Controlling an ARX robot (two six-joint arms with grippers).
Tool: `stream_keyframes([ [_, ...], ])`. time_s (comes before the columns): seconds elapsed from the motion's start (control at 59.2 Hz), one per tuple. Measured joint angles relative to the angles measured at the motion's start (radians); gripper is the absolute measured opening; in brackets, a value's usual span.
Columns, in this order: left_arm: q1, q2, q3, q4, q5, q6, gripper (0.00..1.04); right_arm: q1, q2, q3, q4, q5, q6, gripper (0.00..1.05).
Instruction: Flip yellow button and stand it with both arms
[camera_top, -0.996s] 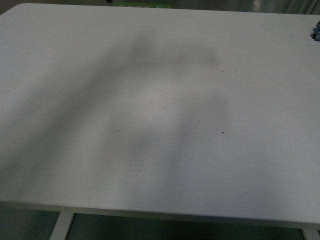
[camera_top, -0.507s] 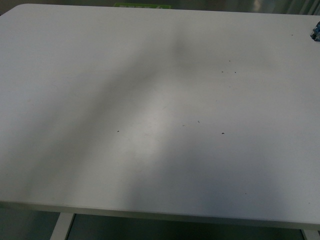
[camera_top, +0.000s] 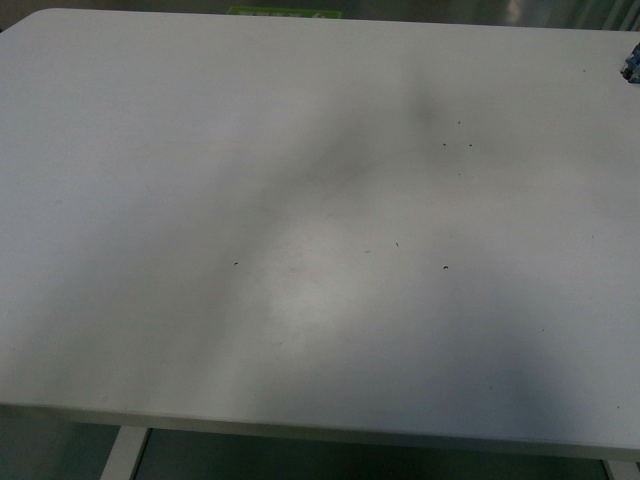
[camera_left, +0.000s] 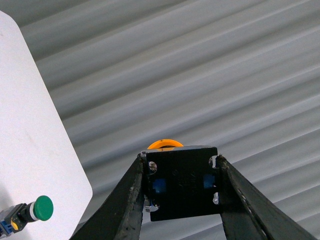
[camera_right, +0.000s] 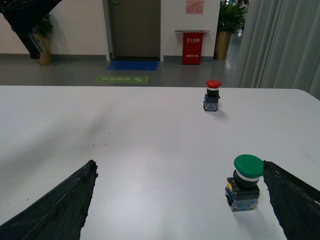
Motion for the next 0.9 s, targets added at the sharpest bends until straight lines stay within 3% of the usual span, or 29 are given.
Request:
stream_keyframes([
  [0.253,0.001,0.0,0.0,-0.001,0.0,0.002,0.35,0.003,0.005,0.001,-0.002,0.001,0.011,0.97],
  [0.338,0.001,0.0,0.0,-0.001,0.0,0.002,0.35,0.121,0.264,0.064,0.193,0.084,0.313,0.97],
  [0.355,0.001,0.0,0.0,-0.001,0.0,0.002,0.35,0.156,0.353,0.1,0.266,0.083,0.42,0.97],
  [0.473,0.001,0.0,-0.001,-0.001,0.0,0.002,0.35,0.21,0.631,0.255,0.436,0.038,0.716,0.97],
  [0.709,0.003,0.0,-0.002,-0.001,-0.001,0.002,0.35,0.141,0.873,0.489,0.445,-0.137,1.212,0.97],
  [0.895,0.003,0.0,-0.002,-0.001,0.0,0.002,0.35,0.134,0.946,0.579,0.4,-0.163,1.32,0.97],
])
